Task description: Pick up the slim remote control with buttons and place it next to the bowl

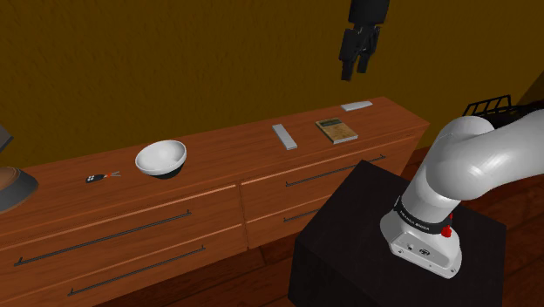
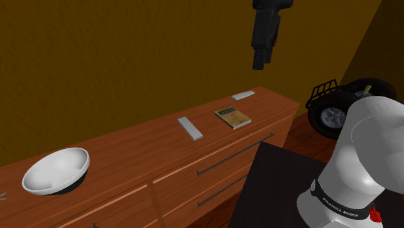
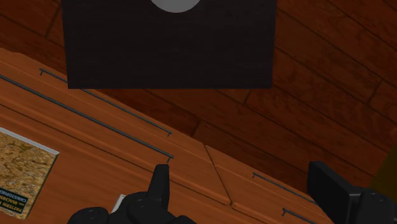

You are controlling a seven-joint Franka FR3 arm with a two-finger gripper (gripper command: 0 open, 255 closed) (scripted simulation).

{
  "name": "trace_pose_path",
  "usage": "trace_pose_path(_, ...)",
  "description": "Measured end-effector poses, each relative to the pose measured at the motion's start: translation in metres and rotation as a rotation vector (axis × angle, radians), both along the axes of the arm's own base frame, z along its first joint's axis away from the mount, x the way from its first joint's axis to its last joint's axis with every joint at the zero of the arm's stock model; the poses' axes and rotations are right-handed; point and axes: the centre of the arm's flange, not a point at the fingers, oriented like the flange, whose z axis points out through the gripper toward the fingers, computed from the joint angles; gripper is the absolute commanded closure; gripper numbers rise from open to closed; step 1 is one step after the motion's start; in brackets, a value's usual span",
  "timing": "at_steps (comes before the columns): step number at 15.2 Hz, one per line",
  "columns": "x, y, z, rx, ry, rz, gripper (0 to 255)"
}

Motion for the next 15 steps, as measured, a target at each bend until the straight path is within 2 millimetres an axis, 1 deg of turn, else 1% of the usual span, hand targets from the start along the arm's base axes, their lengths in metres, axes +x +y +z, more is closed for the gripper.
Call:
trace_pose_path(1, 0.0, 0.0, 0.0, 0.0, 0.0, 0.0, 0)
trace_pose_path(3, 0.011, -0.004, -0.012, -0.003, 0.0, -0.009, 0)
trace_pose_path(6, 0.035, -0.009, -0.038, -0.011, -0.003, -0.029, 0)
trace_pose_path(8, 0.047, -0.013, -0.058, -0.016, -0.004, -0.043, 0)
trace_pose_path(12, 0.086, -0.025, -0.095, -0.027, -0.009, -0.072, 0)
trace_pose_path(13, 0.094, -0.028, -0.107, -0.029, -0.01, -0.079, 0)
trace_pose_path(15, 0.107, -0.033, -0.124, -0.035, -0.013, -0.094, 0)
